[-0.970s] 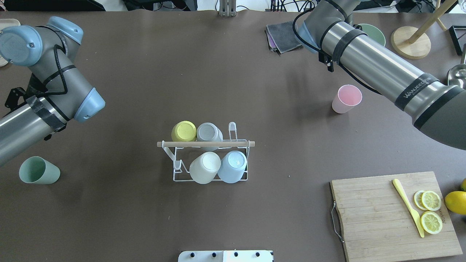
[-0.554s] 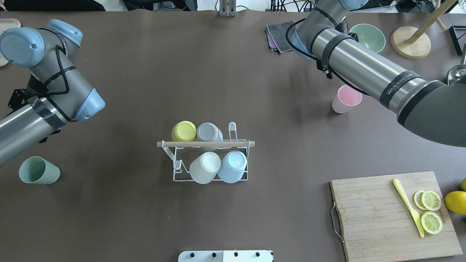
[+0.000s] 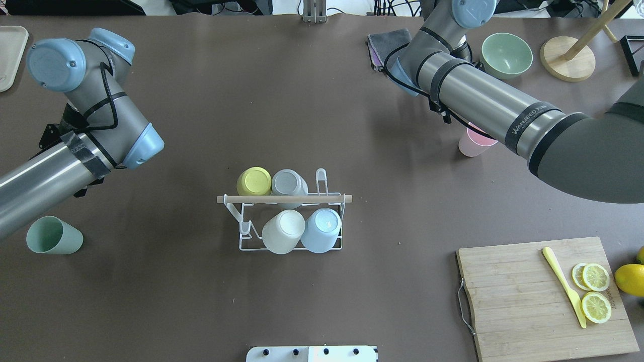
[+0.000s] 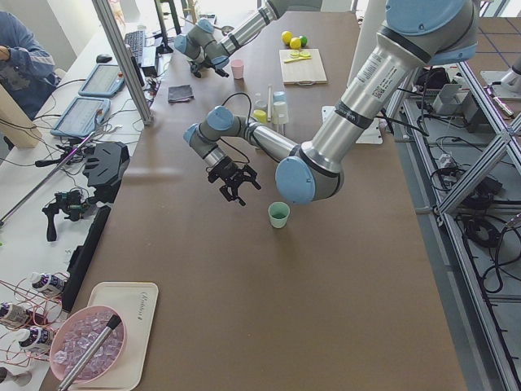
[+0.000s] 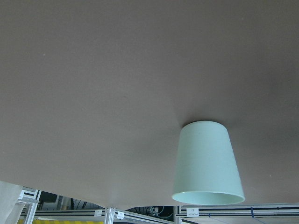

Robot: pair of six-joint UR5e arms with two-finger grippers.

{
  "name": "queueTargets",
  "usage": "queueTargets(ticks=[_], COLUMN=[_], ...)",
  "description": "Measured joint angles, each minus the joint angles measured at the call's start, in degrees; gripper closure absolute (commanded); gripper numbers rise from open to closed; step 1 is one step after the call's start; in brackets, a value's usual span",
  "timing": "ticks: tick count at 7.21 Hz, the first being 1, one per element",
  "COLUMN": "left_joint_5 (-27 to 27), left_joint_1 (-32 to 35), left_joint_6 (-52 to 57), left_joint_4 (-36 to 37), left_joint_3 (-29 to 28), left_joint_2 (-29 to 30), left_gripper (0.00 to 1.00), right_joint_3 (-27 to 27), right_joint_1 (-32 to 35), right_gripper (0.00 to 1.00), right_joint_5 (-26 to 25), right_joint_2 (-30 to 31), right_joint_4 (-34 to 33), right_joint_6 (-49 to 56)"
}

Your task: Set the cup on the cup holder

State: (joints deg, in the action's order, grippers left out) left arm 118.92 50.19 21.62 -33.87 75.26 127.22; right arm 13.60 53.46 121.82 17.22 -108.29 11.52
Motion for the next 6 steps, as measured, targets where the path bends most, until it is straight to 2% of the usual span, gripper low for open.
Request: queueTargets(ticks=[6], left_joint_5=[0.18], left_joint_1=[-5.7], left_joint_6=[0.4], left_joint_4=[-2.5], left_joint_3=[-0.15], left_joint_2=[-3.26], left_gripper=[0.03], right_joint_3=[-2.41], right_joint_1=[-2.42], right_gripper=[0.0], right_joint_5=[-3.76], right_joint_2=[-1.07], right_joint_4=[-3.94], right_joint_6=[6.07])
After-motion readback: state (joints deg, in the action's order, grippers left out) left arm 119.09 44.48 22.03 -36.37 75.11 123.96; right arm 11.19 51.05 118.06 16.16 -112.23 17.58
